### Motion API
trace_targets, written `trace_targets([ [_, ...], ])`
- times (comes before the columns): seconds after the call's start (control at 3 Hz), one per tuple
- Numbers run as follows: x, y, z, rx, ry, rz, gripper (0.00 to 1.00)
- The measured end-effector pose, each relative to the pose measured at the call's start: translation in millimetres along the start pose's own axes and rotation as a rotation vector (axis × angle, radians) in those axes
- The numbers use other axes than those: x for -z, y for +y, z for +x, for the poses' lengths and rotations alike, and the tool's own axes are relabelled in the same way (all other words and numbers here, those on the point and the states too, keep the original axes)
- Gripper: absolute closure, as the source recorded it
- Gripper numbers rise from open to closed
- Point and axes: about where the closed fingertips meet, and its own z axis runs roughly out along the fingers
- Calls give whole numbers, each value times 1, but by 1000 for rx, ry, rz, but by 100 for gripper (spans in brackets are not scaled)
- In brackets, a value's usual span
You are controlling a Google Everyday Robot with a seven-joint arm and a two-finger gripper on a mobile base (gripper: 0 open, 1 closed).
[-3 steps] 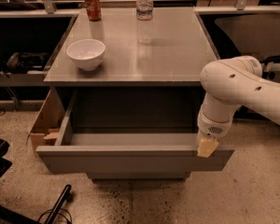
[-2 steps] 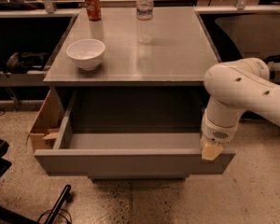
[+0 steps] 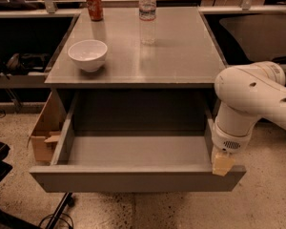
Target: Open top drawer
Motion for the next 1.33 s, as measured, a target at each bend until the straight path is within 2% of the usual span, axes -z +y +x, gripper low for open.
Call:
trace_targets([
  [0.33,5,32,26,-29,26,-16,100],
  [0.67,10,86,56,-41,55,-77,100],
  [1.0,26,176,131,-119,129,-115,100],
  [1.33,39,214,165,-138,139,-97,100],
])
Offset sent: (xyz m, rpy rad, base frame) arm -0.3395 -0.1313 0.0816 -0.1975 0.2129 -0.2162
